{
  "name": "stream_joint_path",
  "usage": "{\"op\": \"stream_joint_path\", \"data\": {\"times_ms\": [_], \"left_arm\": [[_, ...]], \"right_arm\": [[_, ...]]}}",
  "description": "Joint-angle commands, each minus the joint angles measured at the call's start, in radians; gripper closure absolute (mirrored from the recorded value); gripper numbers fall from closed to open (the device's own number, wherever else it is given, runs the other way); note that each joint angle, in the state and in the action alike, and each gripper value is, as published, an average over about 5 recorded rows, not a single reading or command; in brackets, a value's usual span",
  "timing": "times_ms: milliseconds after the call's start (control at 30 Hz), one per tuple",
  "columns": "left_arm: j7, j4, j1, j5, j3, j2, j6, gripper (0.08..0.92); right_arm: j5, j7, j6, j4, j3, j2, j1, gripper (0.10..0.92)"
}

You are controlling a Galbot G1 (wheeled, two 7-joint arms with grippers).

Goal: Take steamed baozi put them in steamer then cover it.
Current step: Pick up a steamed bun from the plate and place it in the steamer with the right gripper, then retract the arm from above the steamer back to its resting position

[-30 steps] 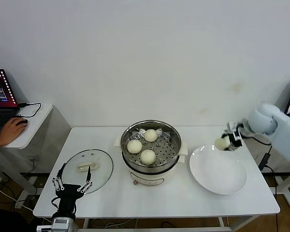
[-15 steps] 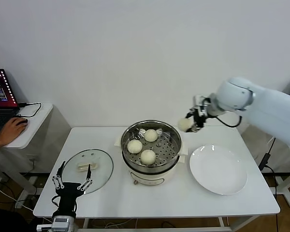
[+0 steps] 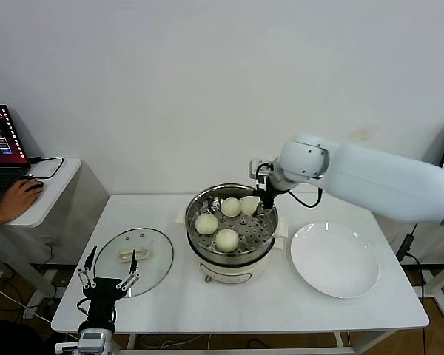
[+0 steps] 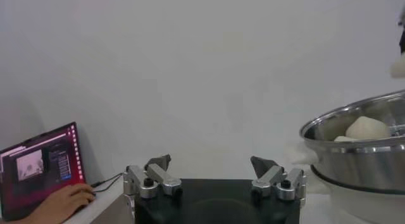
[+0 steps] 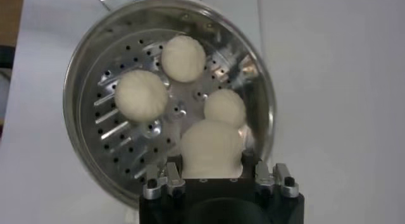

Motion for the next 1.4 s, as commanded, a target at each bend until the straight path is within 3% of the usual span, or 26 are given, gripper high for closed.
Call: {"op": "stream_joint_path", "data": {"times_ms": [33, 700, 1000, 1200, 1400], "left_arm": [[-0.001, 0.011, -0.003, -0.002, 0.000, 0.001, -0.003, 0.177], [-0.004, 0.015, -0.001, -0.004, -0.003, 0.000, -0.007, 0.177], [-0.002, 0.011, -0.003, -0.004, -0.001, 0.000, -0.007, 0.177], [0.001, 0.011, -0.007, -0.006, 0.001, 0.003, -0.006, 0.177], [0.000, 0.014, -0.006, -0.009, 0.005, 0.003, -0.006, 0.177]], "right_arm": [[-0.027, 0.028, -0.042, -0.105, -0.013, 0.075, -0.104, 0.440], [-0.120, -0.017, -0.009, -0.139, 0.061, 0.065, -0.171, 0.419], [-0.102, 0.002, -0.004, -0.019, 0.159, -0.031, -0.130, 0.217], [0.038, 0.248, -0.012, 0.174, 0.265, -0.180, -0.192, 0.203], [0.113, 0.645, 0.197, 0.305, 0.573, -0.346, -0.562, 0.202]]}}
